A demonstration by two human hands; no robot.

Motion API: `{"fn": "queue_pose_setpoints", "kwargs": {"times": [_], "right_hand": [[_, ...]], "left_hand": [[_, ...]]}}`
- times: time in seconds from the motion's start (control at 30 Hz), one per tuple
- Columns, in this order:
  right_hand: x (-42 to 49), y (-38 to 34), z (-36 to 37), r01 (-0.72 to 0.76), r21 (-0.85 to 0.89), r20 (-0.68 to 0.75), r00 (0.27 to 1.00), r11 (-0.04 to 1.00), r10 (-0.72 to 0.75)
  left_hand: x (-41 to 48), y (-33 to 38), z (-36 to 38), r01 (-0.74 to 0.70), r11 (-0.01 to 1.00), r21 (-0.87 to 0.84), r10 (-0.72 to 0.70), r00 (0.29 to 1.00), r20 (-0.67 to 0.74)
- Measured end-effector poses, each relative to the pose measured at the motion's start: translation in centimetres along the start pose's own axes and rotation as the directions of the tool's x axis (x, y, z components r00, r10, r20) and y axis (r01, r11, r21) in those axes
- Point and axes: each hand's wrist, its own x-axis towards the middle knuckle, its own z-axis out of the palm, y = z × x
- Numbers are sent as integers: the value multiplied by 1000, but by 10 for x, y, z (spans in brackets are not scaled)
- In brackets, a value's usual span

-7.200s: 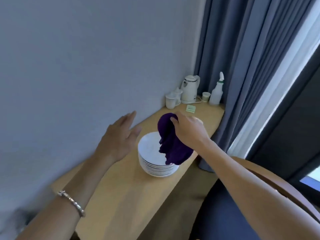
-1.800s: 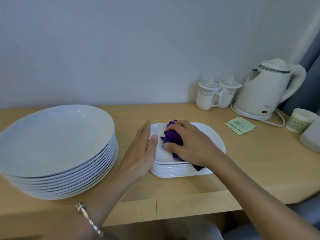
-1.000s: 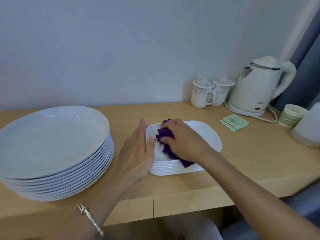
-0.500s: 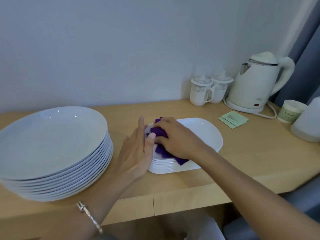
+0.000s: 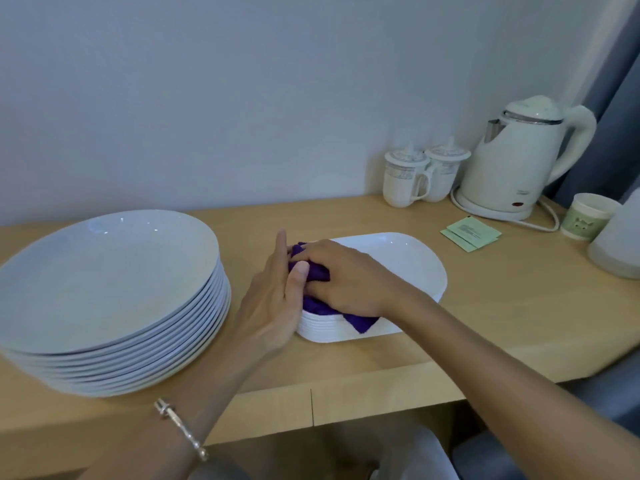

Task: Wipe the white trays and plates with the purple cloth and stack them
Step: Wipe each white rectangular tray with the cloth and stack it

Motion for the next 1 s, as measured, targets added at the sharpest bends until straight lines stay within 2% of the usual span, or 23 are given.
{"fn": "queue_pose_setpoints", "kwargs": {"times": [0.13, 0.27, 0.33, 0.5, 0.63, 0.73, 0.87, 1.0], "right_hand": [[-24, 14, -27, -59, 2, 128, 990, 998, 58], [-33, 19, -35, -60, 11, 114, 992, 998, 59], [-30, 20, -30, -61, 15, 75, 995, 998, 60], [-18, 15, -8, -27, 51, -49, 998, 998, 29], [-14, 13, -4, -6, 66, -90, 996, 998, 12], [-17, 25, -12, -122, -66, -153, 982, 990, 111], [-41, 56, -45, -353, -194, -308, 908, 915, 284], [-44, 60, -41, -403, -248, -342, 887, 881, 310]], "left_hand": [[-3, 10, 4, -83, 981, 173, 68, 994, 91], [-5, 13, 7, -147, 937, 315, 111, 985, 131], [-4, 11, 6, -148, 945, 290, 114, 985, 131], [-12, 4, 1, -140, 990, 34, 138, 988, 69], [-12, 2, 2, -142, 990, -21, 142, 990, 24], [-9, -1, 3, -130, 990, 45, 129, 991, 31], [-4, -8, 7, -129, 988, 86, 126, 991, 41], [-6, -10, 11, -103, 992, 78, 102, 995, 16]]}}
